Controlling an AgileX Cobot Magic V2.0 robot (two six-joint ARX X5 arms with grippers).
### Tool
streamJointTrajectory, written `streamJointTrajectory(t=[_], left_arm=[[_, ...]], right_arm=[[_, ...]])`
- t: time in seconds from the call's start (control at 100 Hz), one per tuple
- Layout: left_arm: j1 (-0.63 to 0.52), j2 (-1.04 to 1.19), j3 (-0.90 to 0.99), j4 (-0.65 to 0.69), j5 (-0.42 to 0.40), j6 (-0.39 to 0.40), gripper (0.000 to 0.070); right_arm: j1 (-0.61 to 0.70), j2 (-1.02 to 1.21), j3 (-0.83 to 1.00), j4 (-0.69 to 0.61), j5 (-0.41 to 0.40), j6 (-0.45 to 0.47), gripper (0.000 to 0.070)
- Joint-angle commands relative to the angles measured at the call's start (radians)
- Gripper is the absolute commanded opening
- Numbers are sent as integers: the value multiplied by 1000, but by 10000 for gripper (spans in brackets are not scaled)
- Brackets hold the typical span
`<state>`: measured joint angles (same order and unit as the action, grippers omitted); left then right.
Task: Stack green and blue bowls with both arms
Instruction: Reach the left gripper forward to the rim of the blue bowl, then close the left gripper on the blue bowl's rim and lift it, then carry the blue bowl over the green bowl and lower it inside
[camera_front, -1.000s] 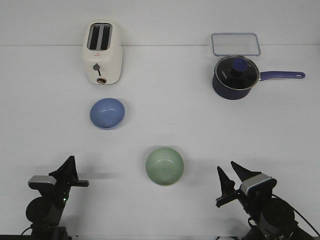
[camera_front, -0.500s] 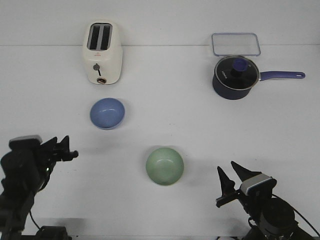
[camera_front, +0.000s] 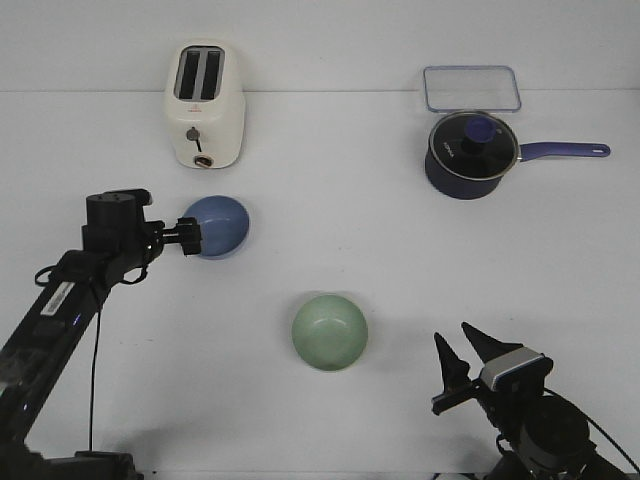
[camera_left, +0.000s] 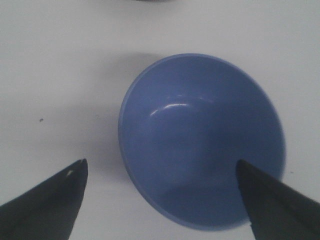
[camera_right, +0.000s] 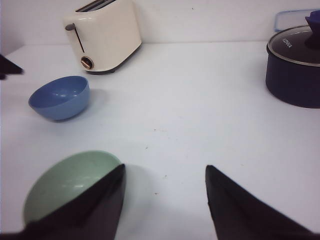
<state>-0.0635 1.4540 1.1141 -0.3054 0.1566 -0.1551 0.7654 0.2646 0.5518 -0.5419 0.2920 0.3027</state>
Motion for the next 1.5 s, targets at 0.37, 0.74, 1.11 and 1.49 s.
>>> streamJointTrajectory(t=[0.37,0.74,1.11,1.49], left_arm=[[-2,266,69,77,-6,22,322],[-10,187,69,67,3,15,12],[-159,-177,69,-110,95,-27,12],[-644,-140,-24,-61,-107,-134,12]], right_arm=[[8,6,3,9,4,-12,318],[8,6,3,10,4,-12,318],[8,6,3,9,4,-12,318],[8,6,3,10,4,-12,318]])
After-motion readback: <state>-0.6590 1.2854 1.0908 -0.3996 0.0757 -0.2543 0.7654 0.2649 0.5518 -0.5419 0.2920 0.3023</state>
